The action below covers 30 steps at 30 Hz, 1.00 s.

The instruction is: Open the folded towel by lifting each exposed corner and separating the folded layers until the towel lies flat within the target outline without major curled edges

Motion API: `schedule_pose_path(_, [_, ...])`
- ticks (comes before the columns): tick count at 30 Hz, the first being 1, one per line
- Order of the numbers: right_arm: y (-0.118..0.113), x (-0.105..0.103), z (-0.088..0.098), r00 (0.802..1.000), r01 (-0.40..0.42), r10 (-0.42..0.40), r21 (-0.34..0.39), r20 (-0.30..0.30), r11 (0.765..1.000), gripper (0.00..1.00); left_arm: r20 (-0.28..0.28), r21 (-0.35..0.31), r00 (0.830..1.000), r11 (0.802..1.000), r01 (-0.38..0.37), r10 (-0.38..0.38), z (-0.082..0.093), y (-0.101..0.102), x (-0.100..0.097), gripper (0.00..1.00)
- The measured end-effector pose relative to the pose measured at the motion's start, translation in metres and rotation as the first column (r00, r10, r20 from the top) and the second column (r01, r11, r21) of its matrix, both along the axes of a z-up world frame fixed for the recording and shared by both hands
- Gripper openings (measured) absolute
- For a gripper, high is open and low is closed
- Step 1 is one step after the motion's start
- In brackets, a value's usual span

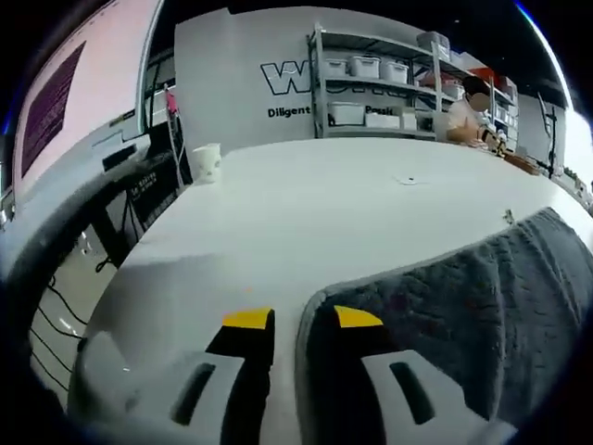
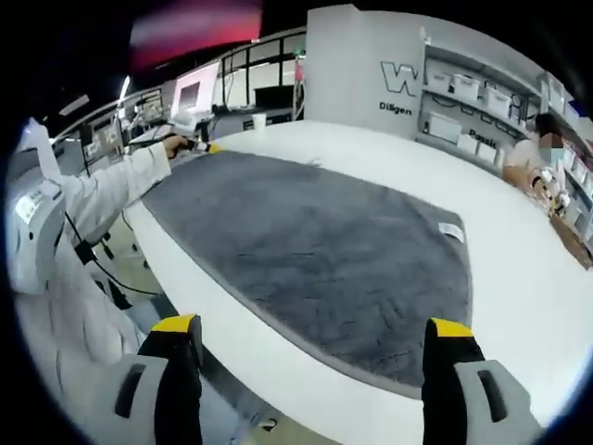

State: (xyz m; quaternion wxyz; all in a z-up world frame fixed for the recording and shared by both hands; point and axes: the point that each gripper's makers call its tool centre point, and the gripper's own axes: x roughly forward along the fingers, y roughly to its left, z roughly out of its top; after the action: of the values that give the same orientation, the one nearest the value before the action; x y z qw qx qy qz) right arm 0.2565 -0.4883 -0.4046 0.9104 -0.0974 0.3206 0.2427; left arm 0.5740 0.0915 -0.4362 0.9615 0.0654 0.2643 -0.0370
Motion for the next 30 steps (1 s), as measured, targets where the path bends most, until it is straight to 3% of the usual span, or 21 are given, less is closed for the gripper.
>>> schedule_pose_path(3, [0.000, 0.000, 0.000, 1.000, -0.001, 0.001, -0.002, -0.002, 1.000, 0.99, 0.005, 0.013, 1.000, 1.000, 0.018, -0.018, 0.000, -0.004, 0.000, 0.11])
schedule_pose_path(9, [0.000, 0.000, 0.001, 1.000, -0.004, 0.004, -0.017, 0.001, 1.000, 0.99, 0.026, 0.158, 0.998, 0.986, 0.045, -0.050, 0.004, -0.002, 0.006, 0.09])
schedule_pose_path(12, [0.000, 0.000, 0.001, 1.000, -0.004, 0.004, -0.019, 0.001, 1.000, 0.99, 0.028, 0.185, 0.998, 0.981, 0.048, -0.054, 0.004, -0.003, 0.005, 0.08])
schedule_pose_path(14, [-0.001, 0.000, 0.001, 1.000, 0.000, 0.000, -0.019, 0.003, 1.000, 0.99, 0.034, 0.228, 0.997, 0.972, 0.054, -0.064, 0.005, -0.002, 0.007, 0.08])
schedule_pose_path(18, [-0.004, -0.002, 0.000, 1.000, 0.002, -0.002, -0.035, 0.000, 0.999, 0.99, 0.044, 0.347, 0.993, 0.934, 0.088, -0.110, 0.007, -0.003, 0.009, 0.08])
schedule_pose_path(27, [-0.002, -0.003, 0.001, 1.000, 0.001, -0.001, -0.038, 0.000, 0.999, 0.99, 0.045, 0.401, 0.993, 0.912, 0.083, -0.110, 0.010, 0.001, 0.010, 0.11])
schedule_pose_path(30, [-0.003, -0.003, 0.001, 1.000, 0.006, -0.006, -0.034, 0.001, 0.999, 0.99, 0.050, 0.390, 0.994, 0.918, 0.071, -0.099, 0.011, 0.003, 0.009, 0.15])
